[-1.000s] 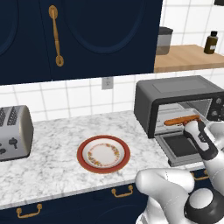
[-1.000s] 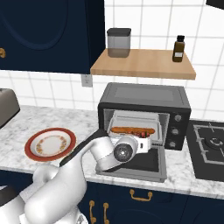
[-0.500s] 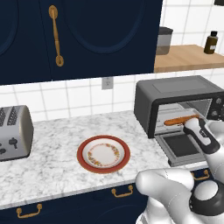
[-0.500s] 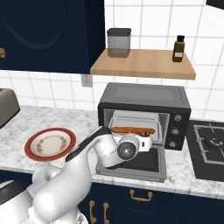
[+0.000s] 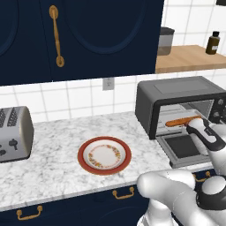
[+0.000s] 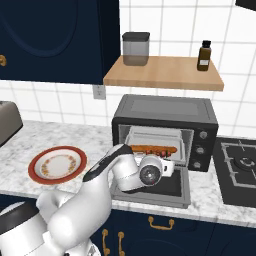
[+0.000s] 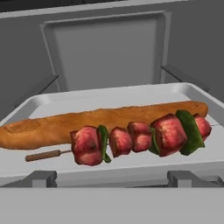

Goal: Pick up the kebab skewer and baguette bread, and place them inside the toaster oven. Close the toaster oven door and start by setting the timer.

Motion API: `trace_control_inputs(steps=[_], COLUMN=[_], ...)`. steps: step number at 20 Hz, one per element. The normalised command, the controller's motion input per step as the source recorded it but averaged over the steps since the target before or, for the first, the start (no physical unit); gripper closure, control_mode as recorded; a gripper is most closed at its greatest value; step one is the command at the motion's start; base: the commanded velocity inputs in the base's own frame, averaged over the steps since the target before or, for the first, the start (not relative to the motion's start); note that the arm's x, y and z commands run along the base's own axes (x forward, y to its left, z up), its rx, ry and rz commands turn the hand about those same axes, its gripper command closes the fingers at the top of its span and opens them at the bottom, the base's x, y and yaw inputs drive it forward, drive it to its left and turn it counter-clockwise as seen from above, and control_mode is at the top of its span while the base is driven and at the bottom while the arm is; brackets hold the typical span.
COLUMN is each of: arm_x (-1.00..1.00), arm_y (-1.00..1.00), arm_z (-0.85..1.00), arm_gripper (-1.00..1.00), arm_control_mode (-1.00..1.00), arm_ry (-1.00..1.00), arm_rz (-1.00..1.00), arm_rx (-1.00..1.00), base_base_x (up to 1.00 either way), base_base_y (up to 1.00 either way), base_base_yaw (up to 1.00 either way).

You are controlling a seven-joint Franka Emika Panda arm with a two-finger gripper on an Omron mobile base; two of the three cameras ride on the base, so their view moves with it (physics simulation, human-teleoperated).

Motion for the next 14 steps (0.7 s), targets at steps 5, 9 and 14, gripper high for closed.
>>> trace_control_inputs(steps=[5, 9, 14], arm_x=[0.02, 0.07, 0.14], arm_y=[-0.11, -0.01, 0.0], arm_z=[-0.05, 0.0, 0.0], arm_gripper=[-1.0, -1.0, -1.0], arm_control_mode=[-1.0, -1.0, -1.0], arm_ry=[0.0, 0.0, 0.0], arm_rz=[0.0, 0.0, 0.0], arm_rx=[0.06, 0.0, 0.0], base_base_x=[0.0, 0.0, 0.0], base_base_y=[0.0, 0.0, 0.0], base_base_yaw=[0.0, 0.0, 0.0])
